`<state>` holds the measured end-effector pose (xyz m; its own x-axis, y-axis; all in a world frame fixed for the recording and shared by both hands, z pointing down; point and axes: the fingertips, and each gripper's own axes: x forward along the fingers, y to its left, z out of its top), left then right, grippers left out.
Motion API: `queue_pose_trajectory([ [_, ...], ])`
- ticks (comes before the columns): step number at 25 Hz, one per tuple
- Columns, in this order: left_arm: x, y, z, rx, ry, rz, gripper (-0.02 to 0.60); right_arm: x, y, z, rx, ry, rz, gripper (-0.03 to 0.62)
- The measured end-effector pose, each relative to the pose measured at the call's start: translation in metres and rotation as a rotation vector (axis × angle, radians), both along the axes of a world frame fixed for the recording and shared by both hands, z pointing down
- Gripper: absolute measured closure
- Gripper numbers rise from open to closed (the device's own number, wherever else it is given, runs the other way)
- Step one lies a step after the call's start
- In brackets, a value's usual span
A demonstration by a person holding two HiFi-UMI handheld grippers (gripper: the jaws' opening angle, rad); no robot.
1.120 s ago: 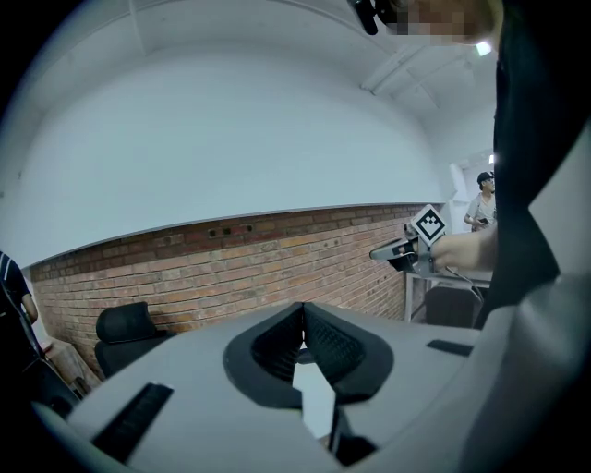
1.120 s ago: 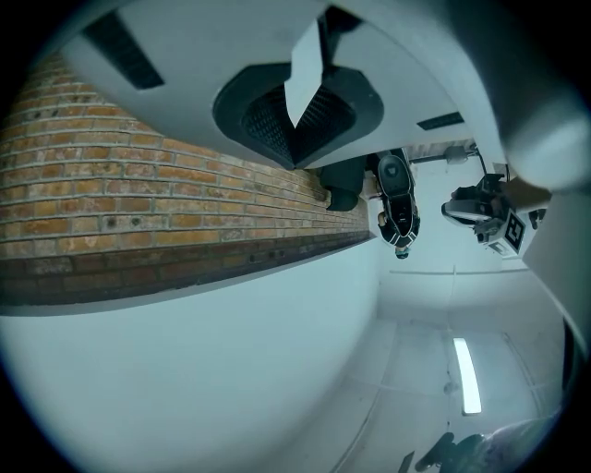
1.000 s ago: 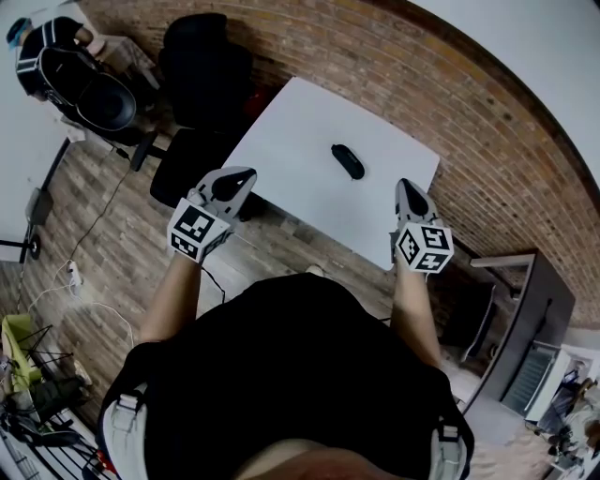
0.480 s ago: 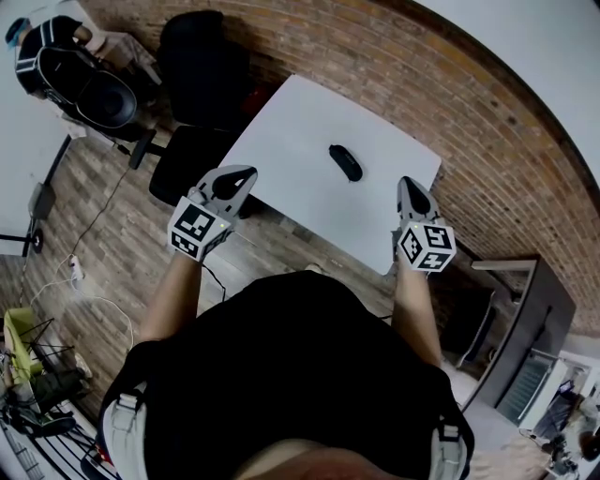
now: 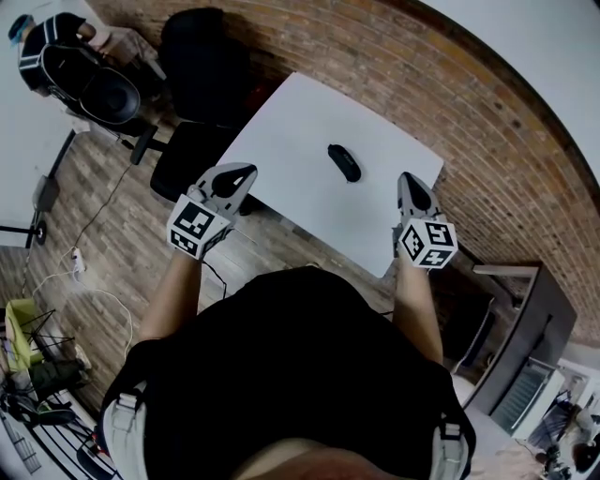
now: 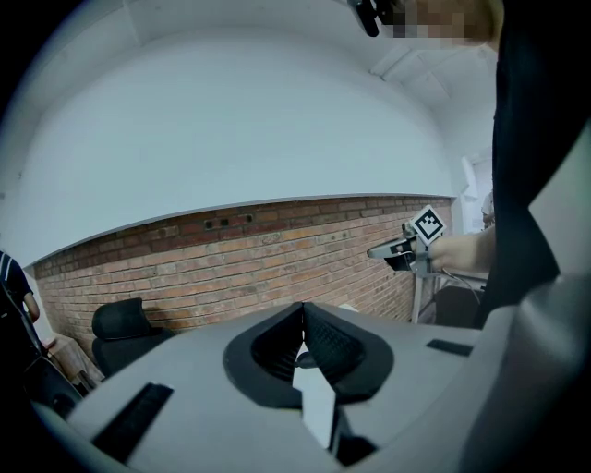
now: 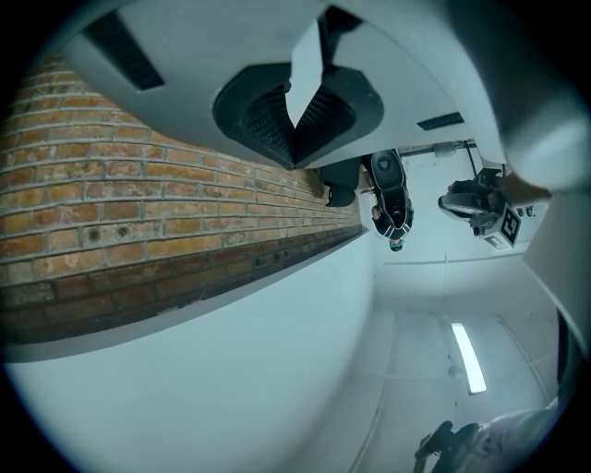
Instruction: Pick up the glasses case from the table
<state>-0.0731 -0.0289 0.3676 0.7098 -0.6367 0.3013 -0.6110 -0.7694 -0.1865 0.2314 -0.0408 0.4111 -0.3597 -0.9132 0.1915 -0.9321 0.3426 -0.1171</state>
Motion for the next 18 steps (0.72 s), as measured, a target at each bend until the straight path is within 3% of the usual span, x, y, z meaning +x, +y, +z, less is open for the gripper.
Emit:
queue_pose_trajectory([
  [11, 0.028, -0.007, 0.001, 0.014, -0.011, -0.009, 0.571, 0.025, -0.018, 0.003, 0.016, -0.005, -0.033, 0.579],
  [18, 0.043, -0.011, 0.004, 0.011, -0.002, -0.015, 0.571, 0.031, -0.026, 0.015, -0.023, 0.009, -0.051, 0.579],
])
